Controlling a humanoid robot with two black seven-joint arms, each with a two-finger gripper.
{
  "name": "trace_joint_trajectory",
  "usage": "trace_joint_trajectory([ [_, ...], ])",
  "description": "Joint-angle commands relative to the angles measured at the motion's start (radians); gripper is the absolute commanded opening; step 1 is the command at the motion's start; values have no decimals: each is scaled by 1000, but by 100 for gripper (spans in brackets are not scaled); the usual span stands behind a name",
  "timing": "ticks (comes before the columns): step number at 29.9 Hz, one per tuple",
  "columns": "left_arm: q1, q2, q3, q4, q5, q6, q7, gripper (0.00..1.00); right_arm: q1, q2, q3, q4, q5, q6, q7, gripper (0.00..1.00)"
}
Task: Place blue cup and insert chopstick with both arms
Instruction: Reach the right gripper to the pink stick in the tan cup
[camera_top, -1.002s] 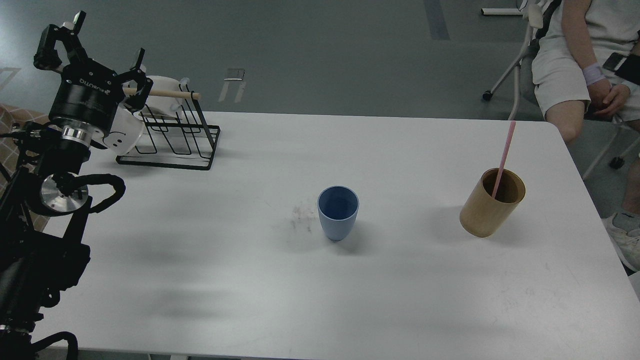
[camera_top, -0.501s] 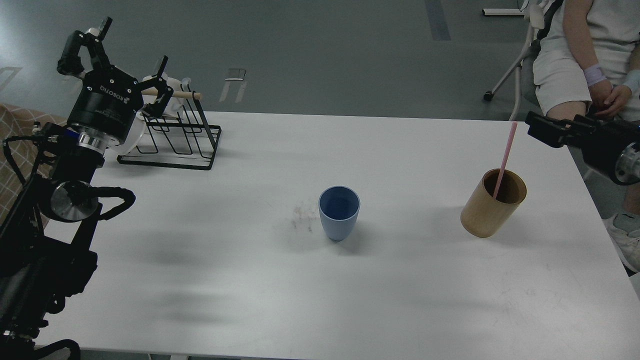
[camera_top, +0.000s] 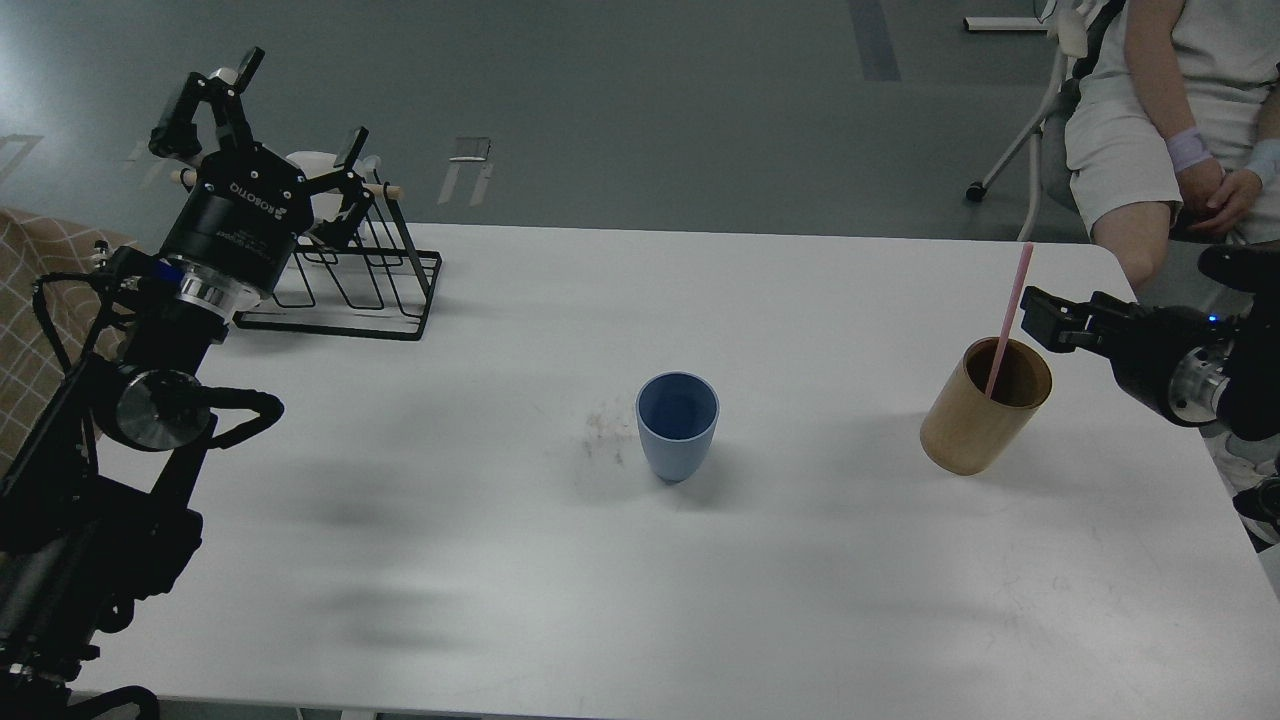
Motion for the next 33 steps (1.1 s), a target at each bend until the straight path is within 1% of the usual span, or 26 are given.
trace_joint_trajectory([
  [1, -1, -4, 0, 0, 0, 1, 1, 97, 1, 43, 1, -19, -27, 0, -10, 61],
  [11, -3, 1, -1, 8, 5, 2, 0, 97, 19, 86, -15, -47, -75, 0, -13, 60],
  [12, -3, -1, -1, 8, 5, 2, 0, 97, 22, 88, -20, -47, -81, 0, -13, 59],
  [14, -3, -1, -1, 8, 5, 4, 0, 97, 30, 94, -38, -50, -91, 0, -15, 50],
  [16, -3, -1, -1, 8, 5, 5, 0, 97, 40, 99, -46, -62, -92, 0, -16, 43],
  [18, -3, -1, -1, 11, 5, 7, 0, 97, 47, 108, -48, -67, -92, 0, -18, 42],
  [21, -3, -4, -1, 12, 5, 7, 0, 97, 56, 118, -48, -72, -92, 0, -34, 42],
  [24, -4, -4, -1, 12, 5, 7, 0, 97, 56, 122, -49, -73, -92, 0, -38, 40],
  [26, -9, -4, -1, 12, 5, 7, 0, 97, 54, 122, -49, -73, -92, 0, -38, 31],
  [28, -17, -2, -1, 12, 5, 9, 0, 97, 54, 120, -54, -73, -92, 0, -38, 17],
  [31, -17, -5, -1, 11, 6, 9, 1, 97, 54, 122, -58, -75, -92, 0, -38, 9],
  [33, -17, -5, -1, 9, 8, 9, 0, 97, 51, 122, -60, -75, -90, 0, -38, 8],
])
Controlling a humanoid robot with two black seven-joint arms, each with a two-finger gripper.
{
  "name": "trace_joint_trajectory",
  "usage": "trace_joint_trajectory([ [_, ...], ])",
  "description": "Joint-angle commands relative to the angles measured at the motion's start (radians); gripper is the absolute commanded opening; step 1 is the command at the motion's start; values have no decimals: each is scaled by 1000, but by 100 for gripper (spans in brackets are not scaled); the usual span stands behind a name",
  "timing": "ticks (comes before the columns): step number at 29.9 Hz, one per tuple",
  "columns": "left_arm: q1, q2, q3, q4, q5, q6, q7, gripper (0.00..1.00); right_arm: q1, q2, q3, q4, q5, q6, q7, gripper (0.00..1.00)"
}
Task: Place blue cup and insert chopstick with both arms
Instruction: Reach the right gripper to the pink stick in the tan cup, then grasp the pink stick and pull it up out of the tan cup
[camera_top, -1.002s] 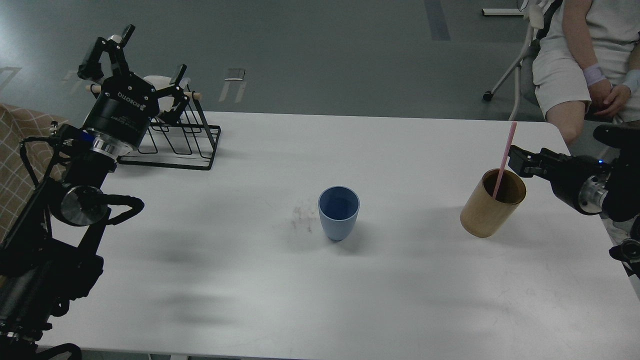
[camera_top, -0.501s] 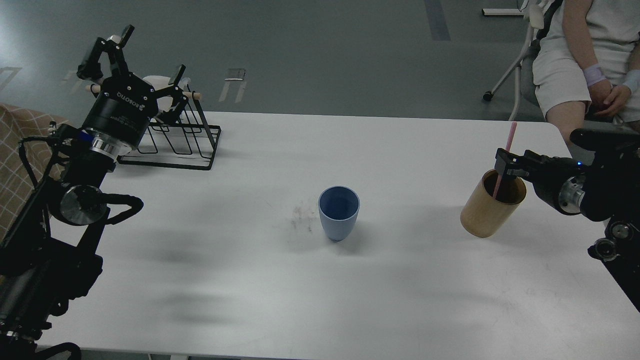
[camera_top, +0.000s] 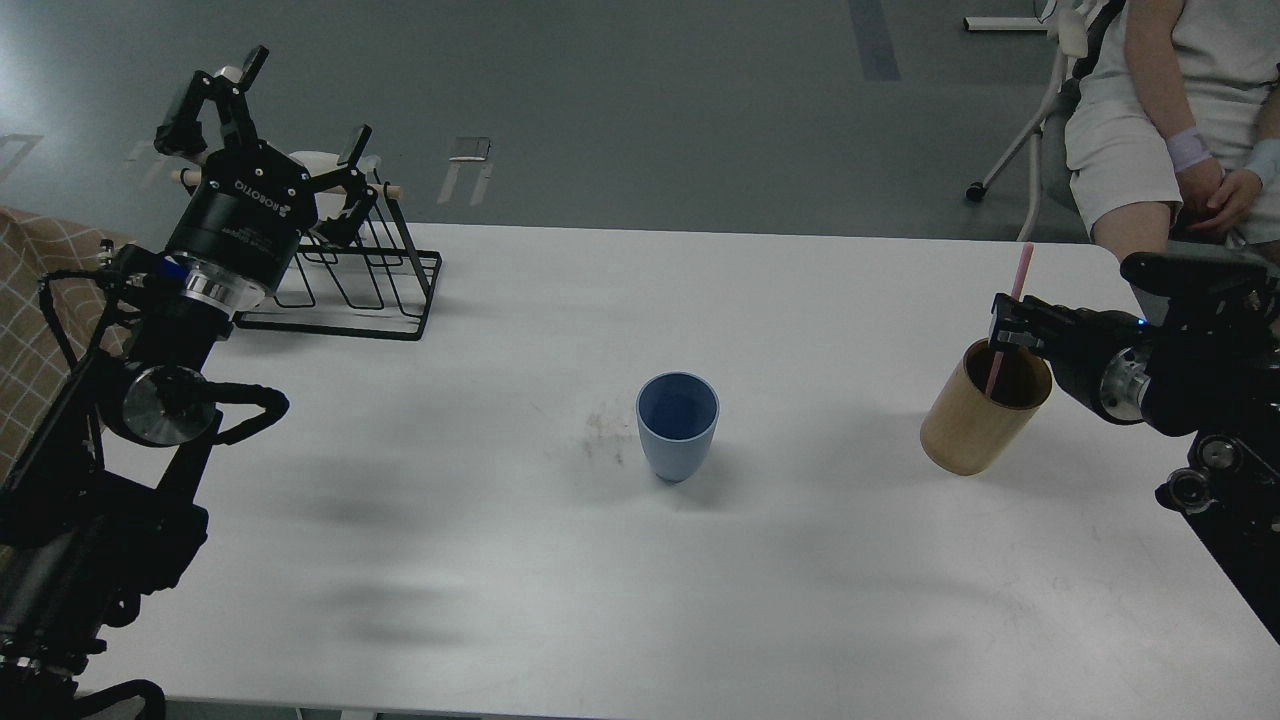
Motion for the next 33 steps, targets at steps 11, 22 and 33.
trace_joint_trajectory([
  [11, -4, 4, 0, -3, 2, -2, 0, 97, -5, 2, -3, 7, 5, 0, 0, 0],
  [22, -5, 5, -1, -8, 2, -2, -2, 97, 22, -72, 86, 115, 17, 0, 6, 0],
  [33, -7, 2, -1, -11, 2, 0, 0, 97, 242, 26, 236, 202, 94, 0, 11, 0],
])
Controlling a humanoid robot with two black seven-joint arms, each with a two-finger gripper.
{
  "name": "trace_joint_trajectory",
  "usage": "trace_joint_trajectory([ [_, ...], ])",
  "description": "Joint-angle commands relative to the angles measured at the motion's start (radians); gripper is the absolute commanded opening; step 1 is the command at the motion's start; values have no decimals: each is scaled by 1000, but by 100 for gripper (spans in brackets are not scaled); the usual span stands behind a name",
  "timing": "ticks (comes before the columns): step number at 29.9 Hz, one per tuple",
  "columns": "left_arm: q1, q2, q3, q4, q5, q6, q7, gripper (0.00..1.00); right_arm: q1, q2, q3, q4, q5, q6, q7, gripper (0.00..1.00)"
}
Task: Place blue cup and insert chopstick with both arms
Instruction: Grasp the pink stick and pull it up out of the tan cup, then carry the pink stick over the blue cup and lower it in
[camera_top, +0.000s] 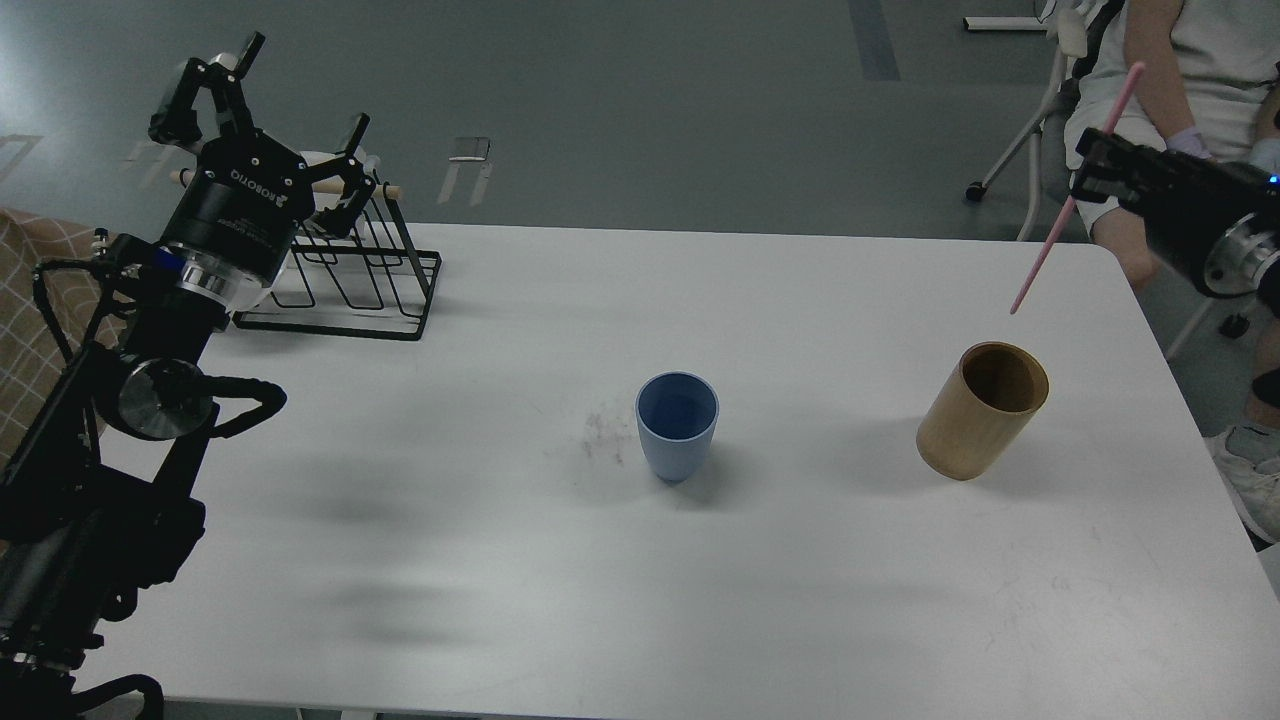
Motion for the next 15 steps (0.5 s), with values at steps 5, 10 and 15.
trace_joint_trajectory([
  [5, -2, -1, 0, -1, 0, 2, 1, 97, 94, 157, -38, 104, 12, 0, 1, 0],
  [10, 0, 7, 0, -1, 0, 0, -1, 97, 141, 240, -184, 101, 12, 0, 1, 0],
  [15, 6, 15, -4, 0, -2, -5, -1, 97, 150, 269, -372, 88, -20, 0, 0, 0],
])
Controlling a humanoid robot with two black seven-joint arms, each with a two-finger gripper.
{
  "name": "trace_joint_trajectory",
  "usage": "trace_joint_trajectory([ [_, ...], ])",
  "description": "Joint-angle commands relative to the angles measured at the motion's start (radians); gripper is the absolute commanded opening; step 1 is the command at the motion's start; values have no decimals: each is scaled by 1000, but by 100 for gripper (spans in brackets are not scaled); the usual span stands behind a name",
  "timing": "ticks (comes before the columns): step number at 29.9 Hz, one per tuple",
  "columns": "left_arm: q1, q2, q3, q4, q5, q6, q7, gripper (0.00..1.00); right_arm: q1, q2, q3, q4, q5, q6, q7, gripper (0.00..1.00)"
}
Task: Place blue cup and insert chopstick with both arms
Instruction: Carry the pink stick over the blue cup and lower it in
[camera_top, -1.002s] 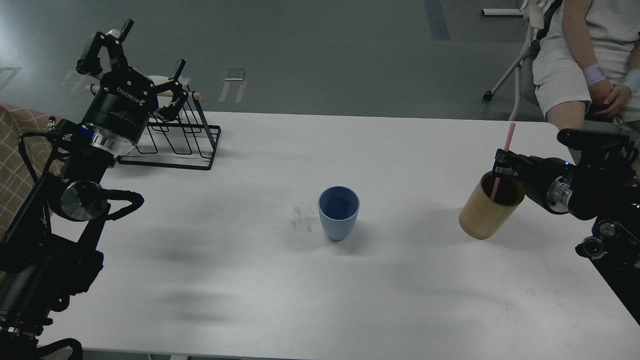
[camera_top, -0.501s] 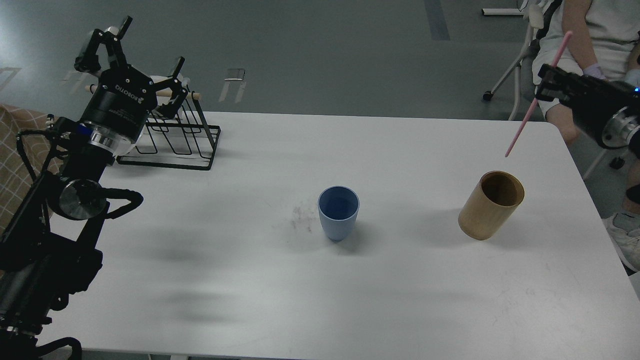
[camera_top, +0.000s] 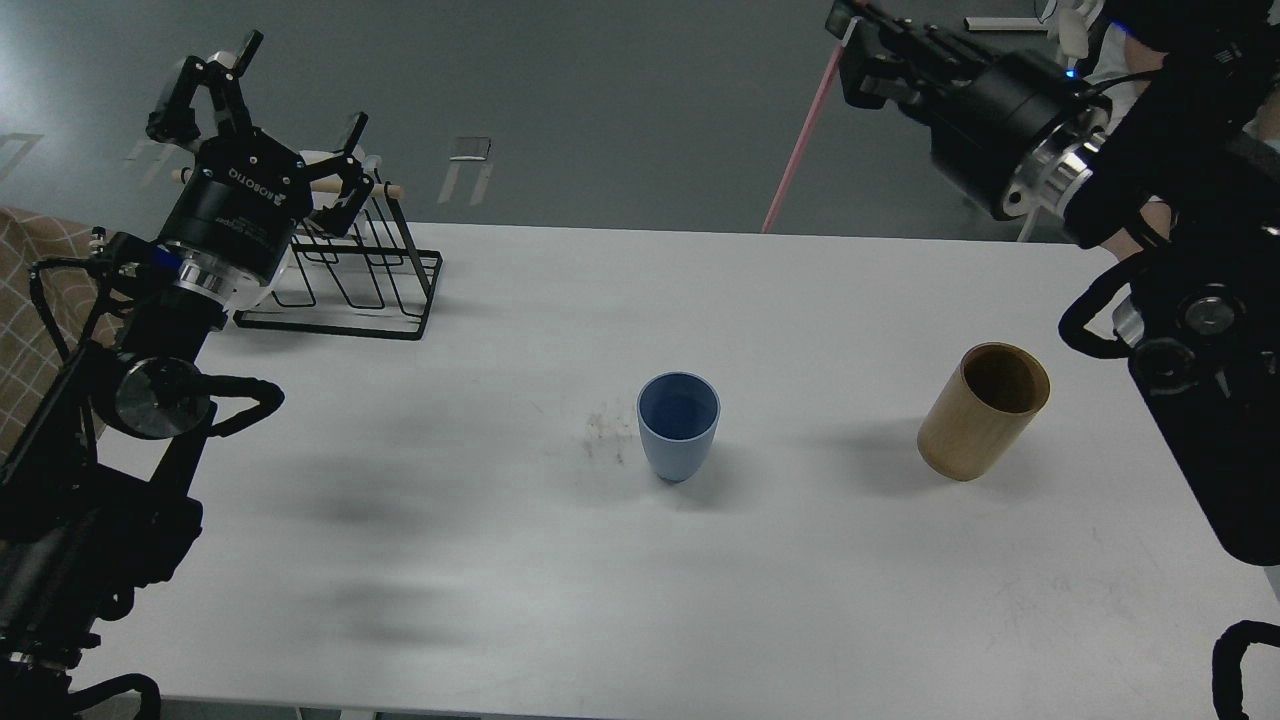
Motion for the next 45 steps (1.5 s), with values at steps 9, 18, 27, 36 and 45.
trace_joint_trajectory([
  [9, 7, 2, -9, 2, -2, -6, -3, 97, -22, 17, -293, -65, -135, 0, -2, 0],
  [18, 16, -6, -12, -1, -2, -9, -3, 97, -21, 89, -321, -120, -161, -21, -8, 0],
  [27, 15, -1, -12, -3, -3, -8, -3, 97, -25, 136, -325, -155, -181, -19, -12, 0],
  [36, 13, -7, -13, -3, -3, -6, -3, 97, -24, 104, -382, -144, -178, -19, -11, 0],
  [45, 13, -2, -13, -3, -3, -6, -3, 97, -38, 109, -379, -149, -178, -56, -14, 23],
])
